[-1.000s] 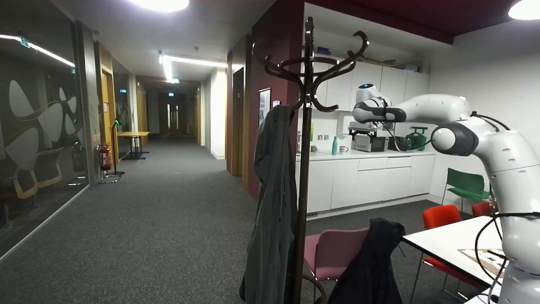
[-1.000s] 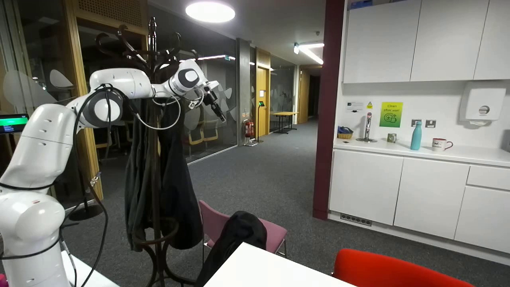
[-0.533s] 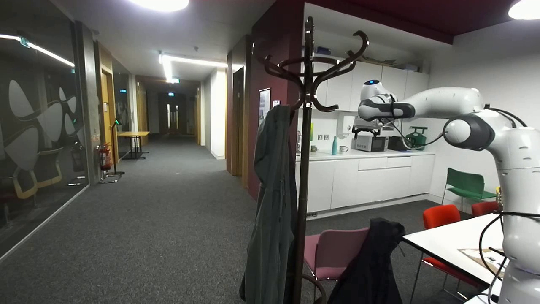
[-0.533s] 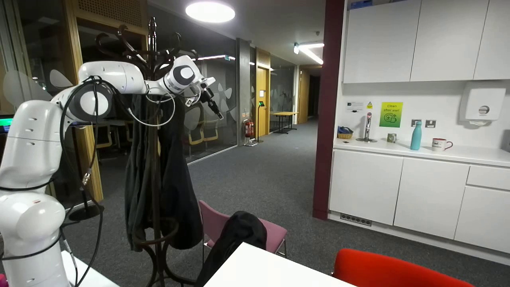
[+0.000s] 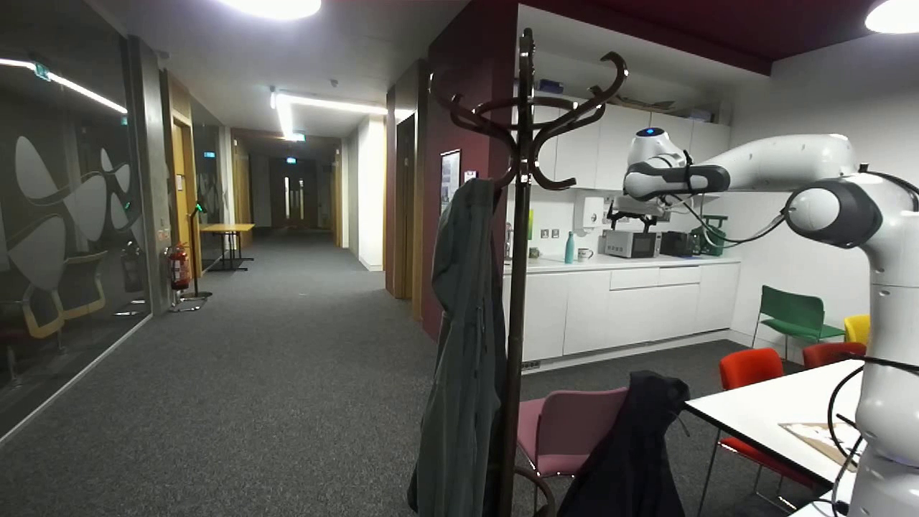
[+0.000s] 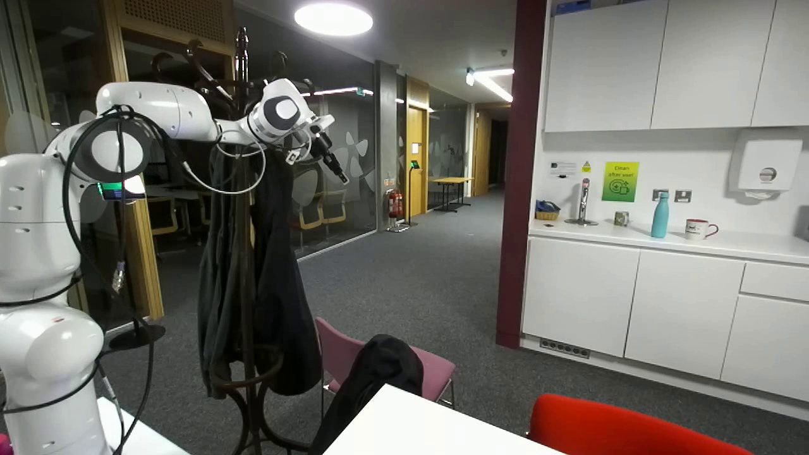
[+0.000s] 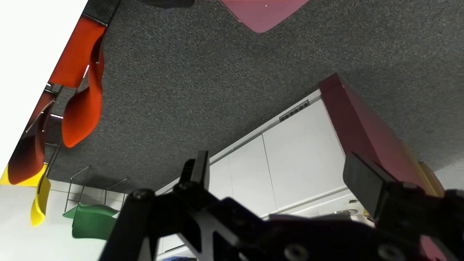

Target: Put one jersey on the backrest of the pink chair

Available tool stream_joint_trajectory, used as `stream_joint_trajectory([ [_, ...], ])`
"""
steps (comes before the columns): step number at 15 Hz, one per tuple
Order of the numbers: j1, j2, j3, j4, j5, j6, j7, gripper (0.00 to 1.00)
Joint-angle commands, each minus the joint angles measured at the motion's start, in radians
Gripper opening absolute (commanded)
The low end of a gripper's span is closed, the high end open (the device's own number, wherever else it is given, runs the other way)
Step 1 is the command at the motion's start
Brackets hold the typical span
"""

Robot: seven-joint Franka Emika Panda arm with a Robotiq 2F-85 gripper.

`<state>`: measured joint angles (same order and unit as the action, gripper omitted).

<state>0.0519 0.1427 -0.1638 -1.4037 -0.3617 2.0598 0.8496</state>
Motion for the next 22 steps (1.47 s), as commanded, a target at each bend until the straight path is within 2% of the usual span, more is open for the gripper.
stream_joint_trajectory([
  [1, 0.000, -0.125, 0.000, -0.147, -0.016, 0.066, -0.014, 1.00],
  [6, -0.001, -0.220, -0.001, -0.244, -0.018, 0.070, -0.008, 1.00],
  [7, -0.042, -0.235, 0.039, -0.257, -0.014, 0.068, -0.012, 1.00],
  [11, -0.071, -0.312, 0.061, -0.333, -0.008, 0.065, -0.019, 1.00],
  [22, -0.112, -0.497, 0.119, -0.532, 0.035, 0.054, -0.108, 1.00],
])
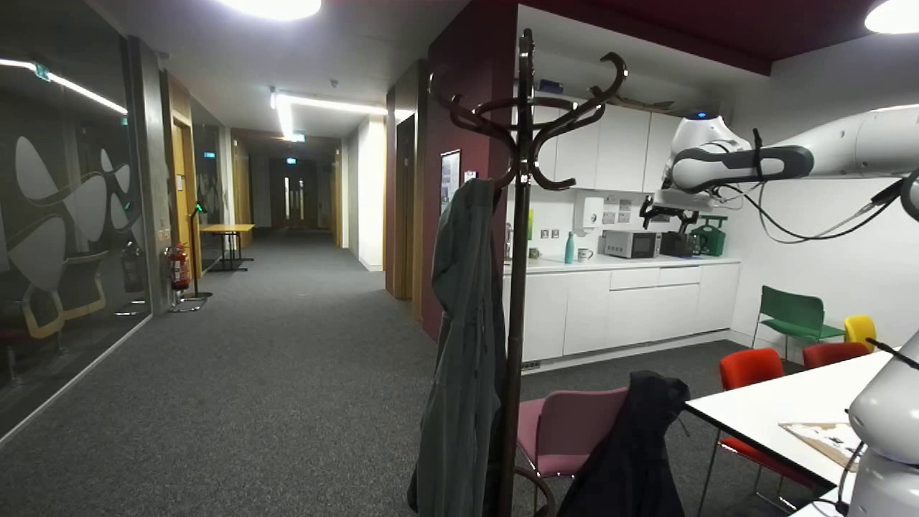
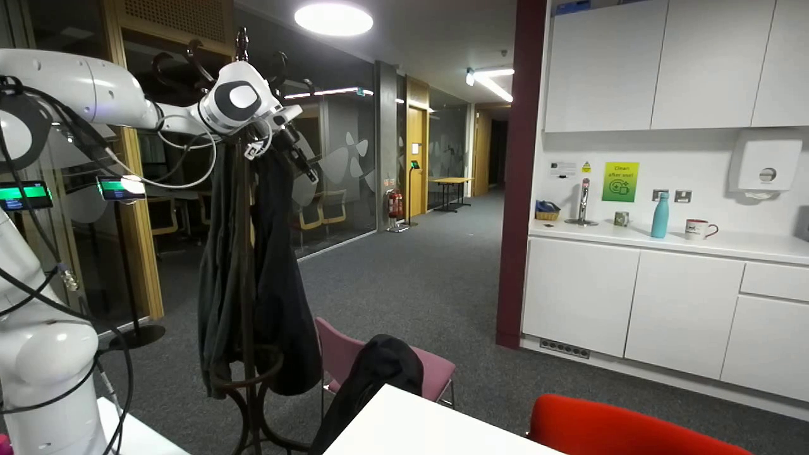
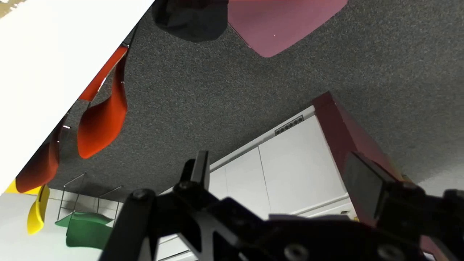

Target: Put one jersey on the backrest of the pink chair

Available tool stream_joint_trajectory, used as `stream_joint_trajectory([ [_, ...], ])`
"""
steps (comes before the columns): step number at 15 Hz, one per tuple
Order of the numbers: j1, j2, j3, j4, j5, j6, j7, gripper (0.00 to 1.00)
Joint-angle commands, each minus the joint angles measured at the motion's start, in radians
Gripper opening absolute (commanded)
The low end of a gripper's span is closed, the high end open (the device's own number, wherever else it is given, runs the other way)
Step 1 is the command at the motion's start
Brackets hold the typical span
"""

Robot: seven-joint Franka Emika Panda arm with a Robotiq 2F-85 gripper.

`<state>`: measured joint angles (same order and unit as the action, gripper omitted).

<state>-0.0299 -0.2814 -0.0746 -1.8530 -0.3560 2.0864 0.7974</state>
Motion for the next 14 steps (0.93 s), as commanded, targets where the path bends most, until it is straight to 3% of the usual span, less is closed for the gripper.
stream_joint_trajectory([
  [1, -0.027, -0.084, 0.031, -0.097, 0.045, 0.031, -0.077, 1.00],
  [10, -0.009, -0.137, 0.056, -0.116, 0.279, -0.022, -0.318, 1.00],
  [14, -0.033, -0.105, 0.080, -0.090, 0.271, -0.013, -0.309, 1.00],
])
